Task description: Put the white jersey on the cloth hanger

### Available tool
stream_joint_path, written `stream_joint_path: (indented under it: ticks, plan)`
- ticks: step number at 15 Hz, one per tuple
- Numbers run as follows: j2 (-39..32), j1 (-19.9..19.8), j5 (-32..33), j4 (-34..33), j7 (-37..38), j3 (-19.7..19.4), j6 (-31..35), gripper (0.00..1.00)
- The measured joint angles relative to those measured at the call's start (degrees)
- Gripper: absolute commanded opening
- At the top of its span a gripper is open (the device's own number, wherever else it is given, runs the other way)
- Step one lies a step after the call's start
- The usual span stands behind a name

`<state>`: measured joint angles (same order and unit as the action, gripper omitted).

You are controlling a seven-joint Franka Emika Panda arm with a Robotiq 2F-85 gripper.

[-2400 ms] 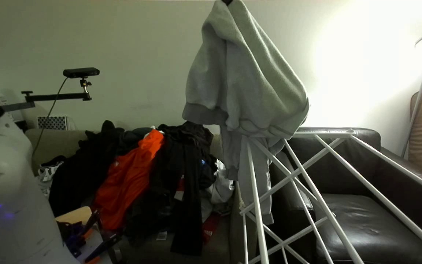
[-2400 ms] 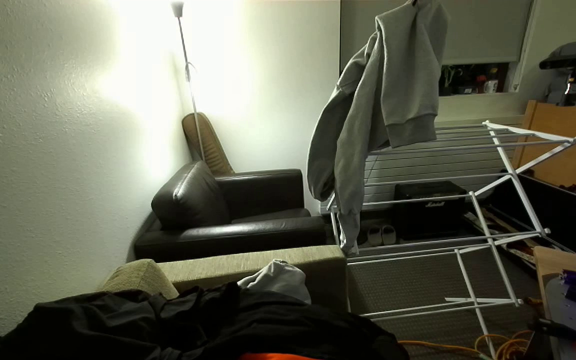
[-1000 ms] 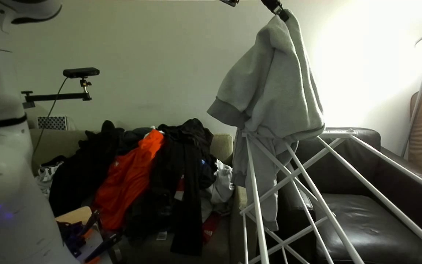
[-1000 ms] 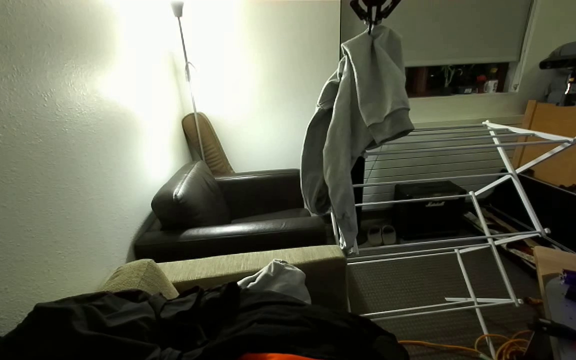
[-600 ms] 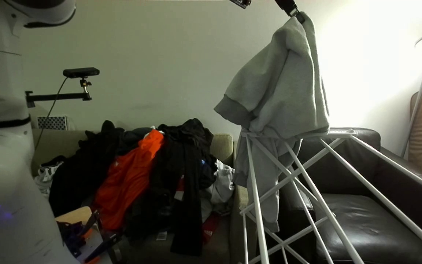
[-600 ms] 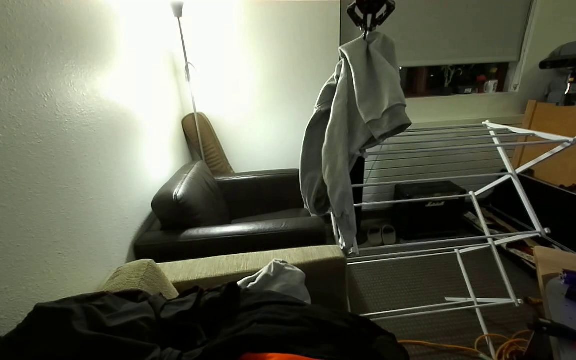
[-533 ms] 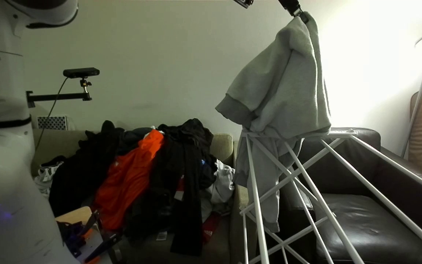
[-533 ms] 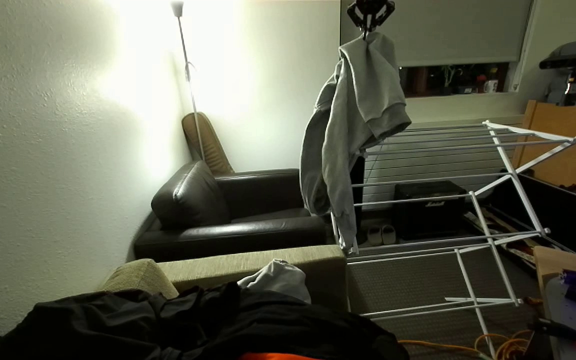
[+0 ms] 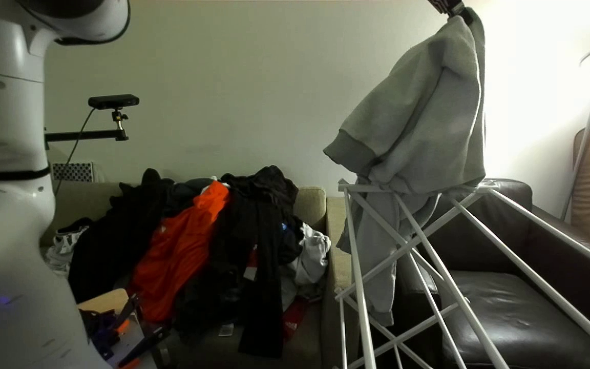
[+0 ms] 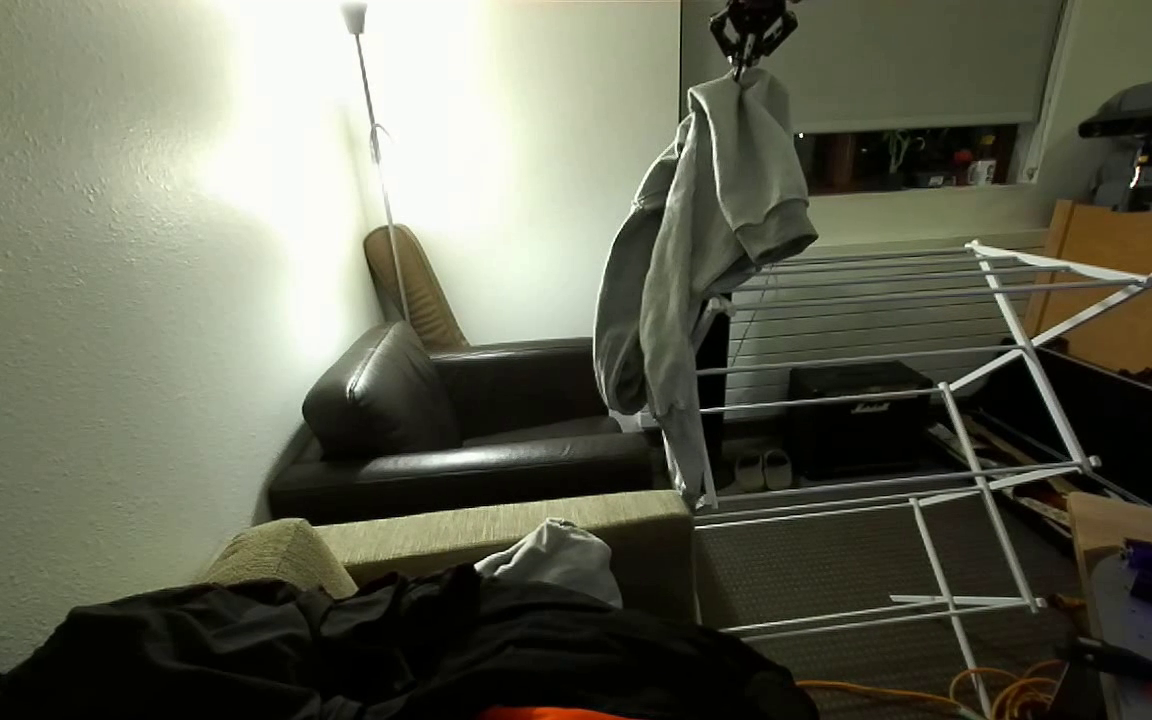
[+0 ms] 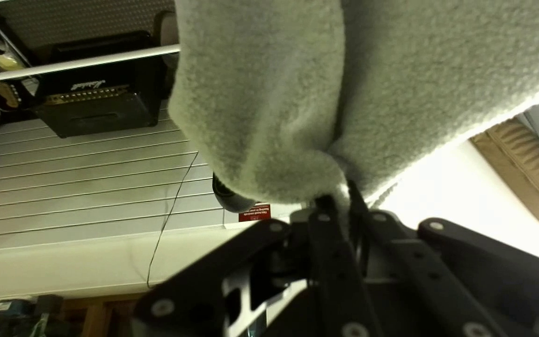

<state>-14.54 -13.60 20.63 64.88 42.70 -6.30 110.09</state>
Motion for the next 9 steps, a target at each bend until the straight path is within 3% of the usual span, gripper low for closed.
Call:
stream_joint_path:
  ticks: [9]
  plan:
    - [-0.3, -5.7, -12.7, -2.6, -18.0, 0.0, 1.4, 0.03]
